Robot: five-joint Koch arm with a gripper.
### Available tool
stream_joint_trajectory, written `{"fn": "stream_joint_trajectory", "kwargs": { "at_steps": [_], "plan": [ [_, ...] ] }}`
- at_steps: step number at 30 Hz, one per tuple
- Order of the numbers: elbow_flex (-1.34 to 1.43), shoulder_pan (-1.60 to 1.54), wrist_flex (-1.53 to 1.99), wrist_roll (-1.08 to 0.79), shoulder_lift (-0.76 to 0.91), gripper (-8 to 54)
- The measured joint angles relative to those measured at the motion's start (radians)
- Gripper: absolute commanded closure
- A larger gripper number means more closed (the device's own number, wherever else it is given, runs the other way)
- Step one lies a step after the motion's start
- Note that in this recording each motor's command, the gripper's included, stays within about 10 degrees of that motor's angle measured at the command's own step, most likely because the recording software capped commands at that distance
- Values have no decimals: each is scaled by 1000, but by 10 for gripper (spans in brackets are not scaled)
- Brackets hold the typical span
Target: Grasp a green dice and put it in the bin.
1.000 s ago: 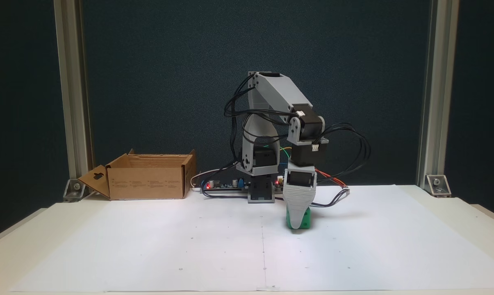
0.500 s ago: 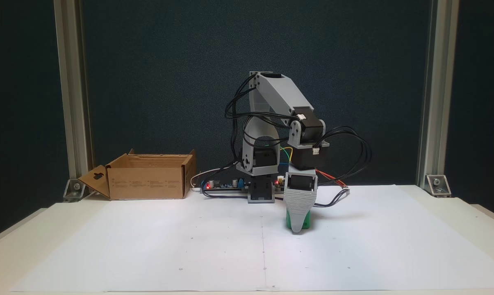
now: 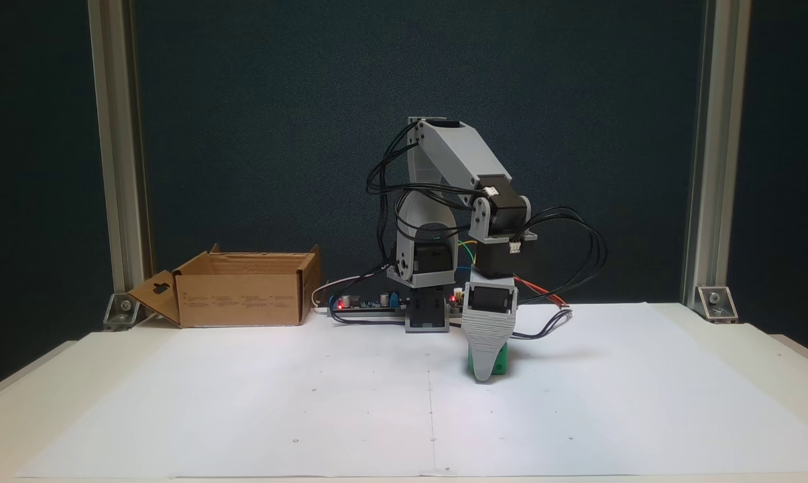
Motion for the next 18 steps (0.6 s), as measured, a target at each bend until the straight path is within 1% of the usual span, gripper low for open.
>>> {"fn": "stream_joint_trajectory", "kwargs": {
  "at_steps": [1,3,7,14,17,18],
  "plan": [
    [0,0,0,0,0,169],
    [-2,0,0,0,2,203],
    [-3,5,-2,0,3,333],
    [0,29,17,0,34,337],
    [-6,95,91,0,121,337],
    [-86,164,190,0,163,337]
  ]
}}
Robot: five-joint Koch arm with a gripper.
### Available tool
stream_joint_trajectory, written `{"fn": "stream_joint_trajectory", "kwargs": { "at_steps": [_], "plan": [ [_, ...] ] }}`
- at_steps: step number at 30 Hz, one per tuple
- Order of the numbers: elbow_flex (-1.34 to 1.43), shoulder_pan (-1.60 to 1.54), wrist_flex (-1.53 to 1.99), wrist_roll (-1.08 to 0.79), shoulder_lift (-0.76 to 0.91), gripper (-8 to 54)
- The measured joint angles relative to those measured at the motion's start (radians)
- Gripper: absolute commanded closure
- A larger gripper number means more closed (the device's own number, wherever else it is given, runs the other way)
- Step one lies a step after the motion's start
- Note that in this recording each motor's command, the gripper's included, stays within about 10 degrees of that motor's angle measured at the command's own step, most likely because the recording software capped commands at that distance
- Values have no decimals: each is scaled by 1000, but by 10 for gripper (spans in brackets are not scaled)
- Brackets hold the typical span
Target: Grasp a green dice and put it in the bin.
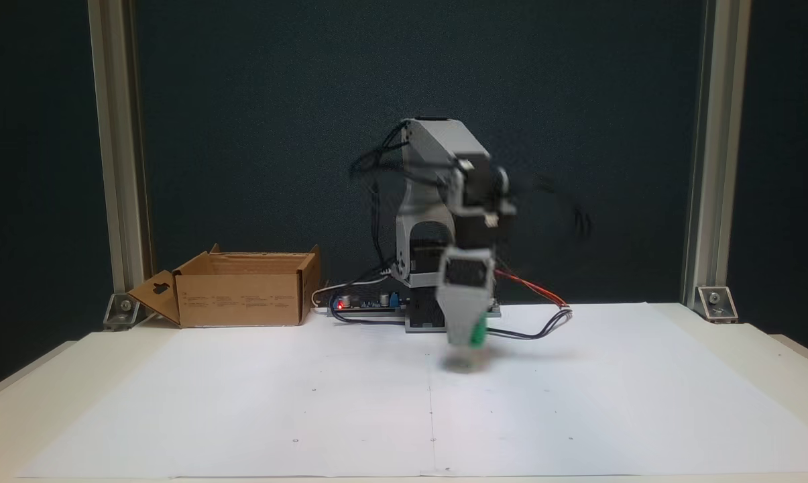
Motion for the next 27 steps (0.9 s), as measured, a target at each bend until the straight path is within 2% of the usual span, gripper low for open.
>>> {"fn": "stream_joint_trajectory", "kwargs": {
  "at_steps": [8,10,22,27],
  "plan": [
    [-495,247,382,-9,46,337],
    [-621,376,465,-64,58,337],
    [-709,1085,482,-492,94,337],
    [-709,1315,480,-606,92,337]
  ]
}}
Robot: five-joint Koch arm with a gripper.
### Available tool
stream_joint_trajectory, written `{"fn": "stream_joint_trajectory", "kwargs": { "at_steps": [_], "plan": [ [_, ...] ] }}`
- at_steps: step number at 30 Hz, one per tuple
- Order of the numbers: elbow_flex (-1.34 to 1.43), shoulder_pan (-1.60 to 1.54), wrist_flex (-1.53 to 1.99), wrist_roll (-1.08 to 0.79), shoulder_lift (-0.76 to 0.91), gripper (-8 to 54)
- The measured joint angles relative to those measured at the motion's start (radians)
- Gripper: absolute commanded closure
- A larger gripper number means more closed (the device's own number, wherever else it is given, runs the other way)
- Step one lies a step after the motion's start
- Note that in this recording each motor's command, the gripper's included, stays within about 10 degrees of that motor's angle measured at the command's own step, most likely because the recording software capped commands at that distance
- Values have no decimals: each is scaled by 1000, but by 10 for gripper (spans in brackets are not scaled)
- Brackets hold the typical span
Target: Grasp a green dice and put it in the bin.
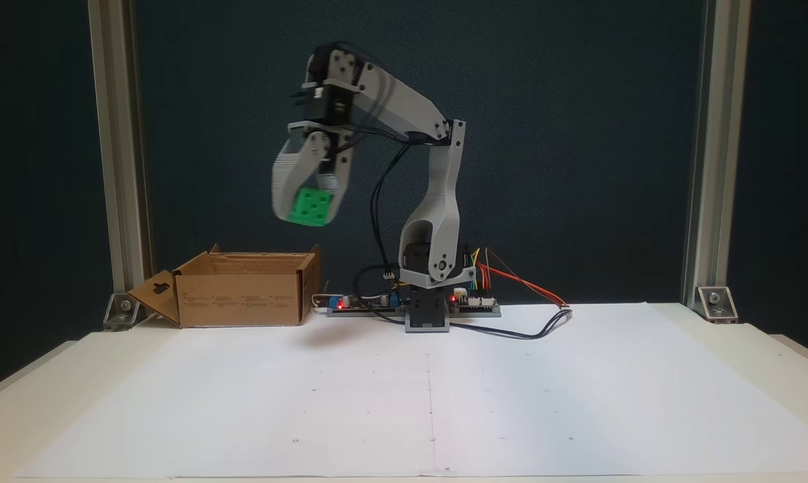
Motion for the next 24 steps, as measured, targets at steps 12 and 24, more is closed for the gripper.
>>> {"fn": "stream_joint_trajectory", "kwargs": {
  "at_steps": [12,24],
  "plan": [
    [-2,644,-74,-232,-158,337],
    [2,827,-302,-367,-459,337]
  ]
}}
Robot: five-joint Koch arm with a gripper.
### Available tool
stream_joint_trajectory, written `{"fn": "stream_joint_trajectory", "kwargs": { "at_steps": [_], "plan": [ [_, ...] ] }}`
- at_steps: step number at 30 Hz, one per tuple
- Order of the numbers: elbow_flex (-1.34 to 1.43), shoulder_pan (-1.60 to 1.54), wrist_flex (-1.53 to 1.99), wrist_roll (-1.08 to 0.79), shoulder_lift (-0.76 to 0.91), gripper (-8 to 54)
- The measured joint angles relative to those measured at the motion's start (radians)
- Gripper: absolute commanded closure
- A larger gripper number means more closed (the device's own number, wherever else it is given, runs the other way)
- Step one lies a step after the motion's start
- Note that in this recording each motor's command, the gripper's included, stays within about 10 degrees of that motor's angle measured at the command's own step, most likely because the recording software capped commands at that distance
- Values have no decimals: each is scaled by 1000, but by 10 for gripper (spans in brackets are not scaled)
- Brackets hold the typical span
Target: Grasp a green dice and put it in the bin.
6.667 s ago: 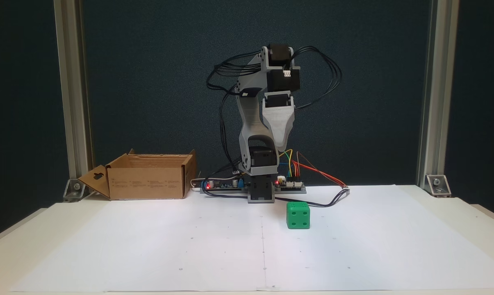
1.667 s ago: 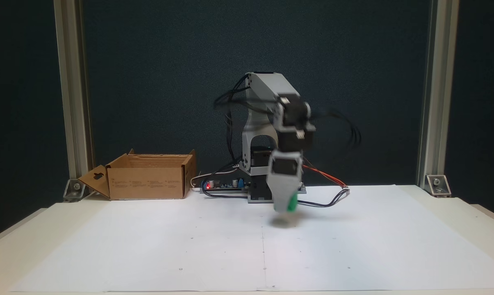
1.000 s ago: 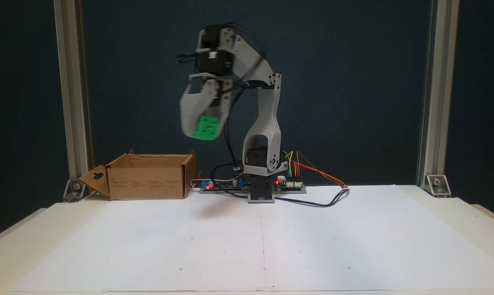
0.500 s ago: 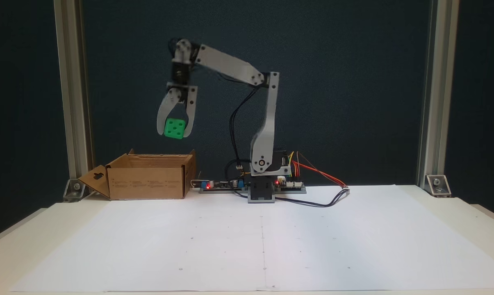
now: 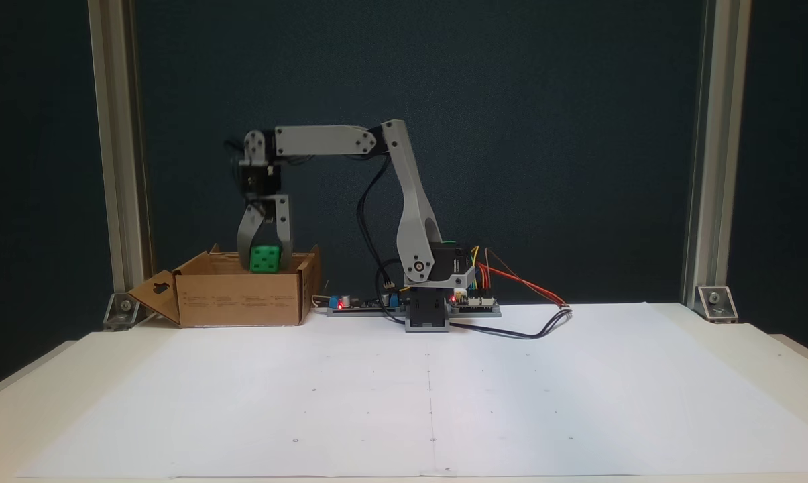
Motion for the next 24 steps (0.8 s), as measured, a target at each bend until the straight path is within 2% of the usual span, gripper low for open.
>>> {"fn": "stream_joint_trajectory", "kwargs": {
  "at_steps": [1,3,4,8,14,18,24],
  "plan": [
    [-2,3,-6,0,-5,326],
    [-2,8,-14,0,-18,176],
    [-2,9,-15,0,-26,124],
    [-2,14,-28,0,-40,-3],
    [-2,12,-78,0,-37,9],
    [-2,-87,-60,21,100,12],
    [-2,-494,-54,247,313,11]
  ]
}}
